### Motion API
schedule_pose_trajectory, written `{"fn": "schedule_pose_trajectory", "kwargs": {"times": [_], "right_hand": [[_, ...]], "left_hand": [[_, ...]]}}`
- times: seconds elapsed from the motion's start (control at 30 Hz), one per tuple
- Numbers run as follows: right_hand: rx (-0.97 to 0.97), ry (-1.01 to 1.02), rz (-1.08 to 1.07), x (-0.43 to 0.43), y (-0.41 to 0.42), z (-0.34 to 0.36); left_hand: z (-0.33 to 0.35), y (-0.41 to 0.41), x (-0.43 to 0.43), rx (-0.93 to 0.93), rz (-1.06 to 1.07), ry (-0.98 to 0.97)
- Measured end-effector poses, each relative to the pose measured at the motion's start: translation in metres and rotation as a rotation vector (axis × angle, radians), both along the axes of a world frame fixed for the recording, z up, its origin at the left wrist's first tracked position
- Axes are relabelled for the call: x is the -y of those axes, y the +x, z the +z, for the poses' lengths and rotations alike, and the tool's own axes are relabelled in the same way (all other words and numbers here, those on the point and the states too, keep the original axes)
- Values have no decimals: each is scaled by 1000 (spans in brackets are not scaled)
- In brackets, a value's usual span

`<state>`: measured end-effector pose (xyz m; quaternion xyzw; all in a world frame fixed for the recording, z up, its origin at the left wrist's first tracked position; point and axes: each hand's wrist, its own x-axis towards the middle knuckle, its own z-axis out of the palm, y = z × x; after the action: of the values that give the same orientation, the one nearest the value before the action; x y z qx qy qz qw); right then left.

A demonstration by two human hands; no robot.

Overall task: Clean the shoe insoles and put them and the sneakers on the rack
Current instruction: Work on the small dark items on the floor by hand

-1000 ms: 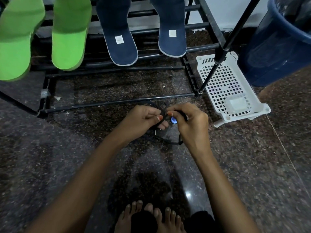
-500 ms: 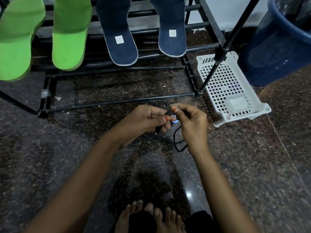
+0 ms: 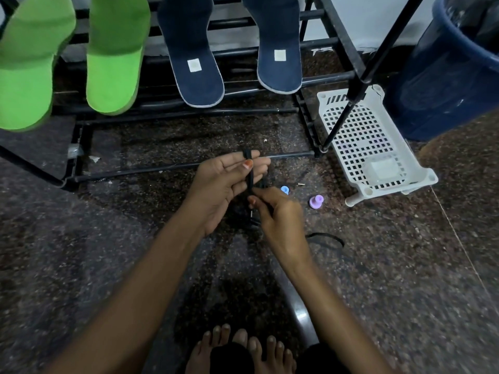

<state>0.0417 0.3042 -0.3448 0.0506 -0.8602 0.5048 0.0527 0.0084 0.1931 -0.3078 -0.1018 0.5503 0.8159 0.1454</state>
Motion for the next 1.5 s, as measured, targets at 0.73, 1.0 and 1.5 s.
{"fn": "schedule_pose_trajectory", "kwargs": {"times": [0.73, 1.0, 1.5], "right_hand": [[-124, 42, -123, -28, -18, 25], [98, -365, -166, -30, -21, 23], [63, -24, -12, -1, -1, -3]], "left_hand": [[0, 10, 3, -51, -447, -464], [5, 10, 5, -40, -468, -246], [2, 3, -2, 8, -82, 25]]}}
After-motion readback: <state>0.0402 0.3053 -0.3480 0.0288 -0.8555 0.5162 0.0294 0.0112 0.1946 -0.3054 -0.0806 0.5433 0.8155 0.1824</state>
